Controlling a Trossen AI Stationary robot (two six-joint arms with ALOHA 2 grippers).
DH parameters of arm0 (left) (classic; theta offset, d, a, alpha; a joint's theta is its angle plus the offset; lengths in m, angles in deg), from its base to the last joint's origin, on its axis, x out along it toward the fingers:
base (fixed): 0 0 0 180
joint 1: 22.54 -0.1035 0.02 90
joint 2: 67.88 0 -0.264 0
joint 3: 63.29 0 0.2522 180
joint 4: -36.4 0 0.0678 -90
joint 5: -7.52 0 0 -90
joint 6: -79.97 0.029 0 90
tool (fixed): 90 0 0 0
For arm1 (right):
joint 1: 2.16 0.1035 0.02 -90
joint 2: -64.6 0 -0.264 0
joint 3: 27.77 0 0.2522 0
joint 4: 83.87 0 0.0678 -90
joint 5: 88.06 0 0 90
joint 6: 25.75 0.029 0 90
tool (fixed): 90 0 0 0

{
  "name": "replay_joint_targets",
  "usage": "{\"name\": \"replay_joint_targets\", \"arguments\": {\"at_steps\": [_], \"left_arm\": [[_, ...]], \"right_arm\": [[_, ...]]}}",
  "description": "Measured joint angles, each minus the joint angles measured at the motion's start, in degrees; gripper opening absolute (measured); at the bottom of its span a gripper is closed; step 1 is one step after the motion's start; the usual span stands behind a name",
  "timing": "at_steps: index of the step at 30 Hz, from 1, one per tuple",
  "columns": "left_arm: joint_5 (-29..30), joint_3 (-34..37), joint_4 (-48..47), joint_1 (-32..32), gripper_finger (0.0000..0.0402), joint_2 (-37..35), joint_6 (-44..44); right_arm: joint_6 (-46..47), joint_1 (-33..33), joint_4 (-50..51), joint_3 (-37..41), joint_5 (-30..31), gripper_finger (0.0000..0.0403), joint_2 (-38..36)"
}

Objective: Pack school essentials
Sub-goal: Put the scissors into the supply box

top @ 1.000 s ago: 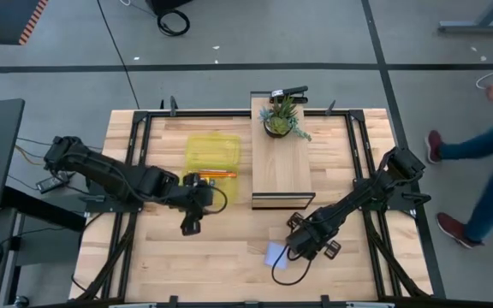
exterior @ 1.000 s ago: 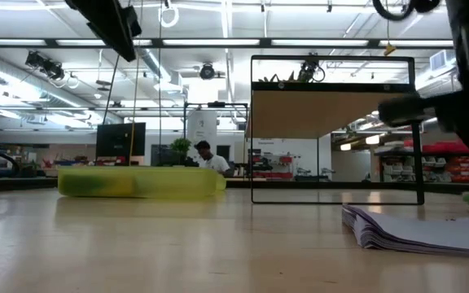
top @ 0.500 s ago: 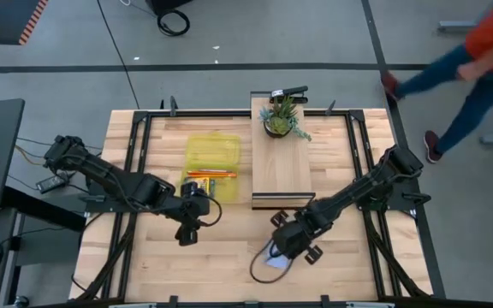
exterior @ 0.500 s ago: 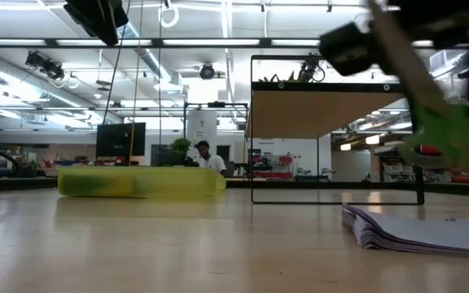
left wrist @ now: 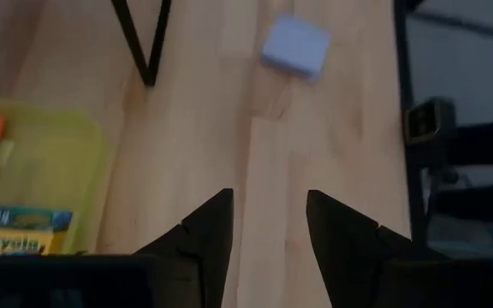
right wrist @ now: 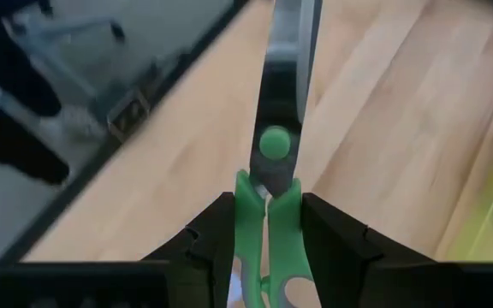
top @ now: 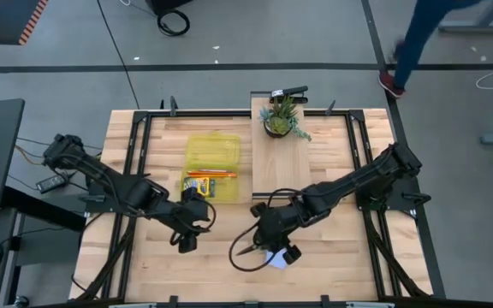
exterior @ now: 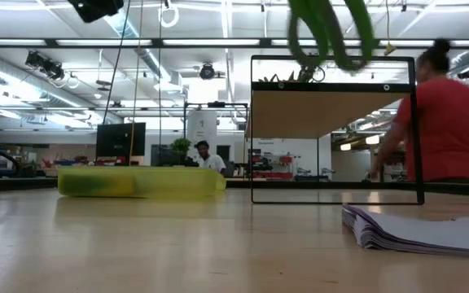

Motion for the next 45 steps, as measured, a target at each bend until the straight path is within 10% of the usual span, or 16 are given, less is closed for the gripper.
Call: {"name": "replay_joint_targets", "arguments": {"at_steps": [18, 31, 45], "left_arm": [[11.1, 0.0, 25.3, 0.1, 0.0195, -0.8, 6.2], [28.4, 0.0, 39.7, -1.2, 0.0191, -0.4, 20.5], [28.5, -0.1, 45.8, -3.9, 0.0183, 0.1, 26.6]], "right_arm": [[3.9, -4.2, -4.1, -16.5, -0.8, 0.0130, -2.8], [3.6, -8.5, -14.7, -8.5, 2.0, 0.0130, -16.6], [-0.1, -9.2, -17.2, -6.7, 4.5, 0.0130, -16.9]]}}
